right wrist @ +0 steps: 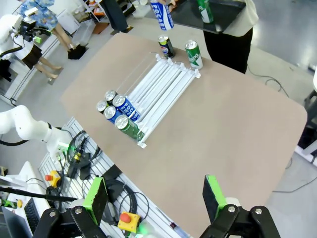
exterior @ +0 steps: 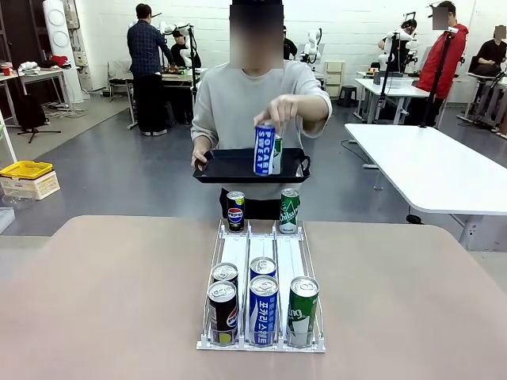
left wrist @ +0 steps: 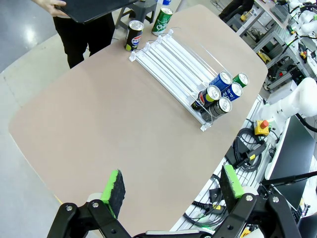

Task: Retrieve and hand over the desired beverage to the person.
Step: Pick up another can of the same type that the person held from the Automatic Can Dispenser.

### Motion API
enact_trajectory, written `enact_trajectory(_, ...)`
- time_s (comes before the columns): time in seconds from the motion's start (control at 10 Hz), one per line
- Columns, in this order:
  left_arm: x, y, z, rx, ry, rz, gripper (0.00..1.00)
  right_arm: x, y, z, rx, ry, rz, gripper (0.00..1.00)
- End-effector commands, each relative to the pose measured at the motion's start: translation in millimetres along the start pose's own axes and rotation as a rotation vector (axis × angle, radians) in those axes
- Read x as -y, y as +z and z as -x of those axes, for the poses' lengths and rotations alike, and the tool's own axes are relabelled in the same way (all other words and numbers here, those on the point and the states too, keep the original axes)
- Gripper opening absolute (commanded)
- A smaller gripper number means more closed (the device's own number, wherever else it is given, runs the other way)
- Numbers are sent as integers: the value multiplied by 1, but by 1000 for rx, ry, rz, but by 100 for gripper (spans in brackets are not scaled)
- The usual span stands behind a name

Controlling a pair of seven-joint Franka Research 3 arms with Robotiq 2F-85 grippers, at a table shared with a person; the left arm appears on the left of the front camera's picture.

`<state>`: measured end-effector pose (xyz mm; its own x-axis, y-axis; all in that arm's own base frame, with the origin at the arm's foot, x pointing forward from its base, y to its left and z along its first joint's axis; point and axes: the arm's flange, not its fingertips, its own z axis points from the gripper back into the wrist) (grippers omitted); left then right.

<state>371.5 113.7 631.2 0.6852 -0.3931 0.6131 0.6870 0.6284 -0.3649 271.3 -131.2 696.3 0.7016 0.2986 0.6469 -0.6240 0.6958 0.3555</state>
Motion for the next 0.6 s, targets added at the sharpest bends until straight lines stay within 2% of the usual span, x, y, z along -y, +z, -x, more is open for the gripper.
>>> enact_trajectory(0.0, 0, 1, 1, 10, -10, 12, 100, 0, -1, -2, 10, 13, -20, 100)
enact_trajectory(0.5, 0, 1, 1, 10, -10, 12, 100, 0, -1, -2, 10, 13, -20, 100)
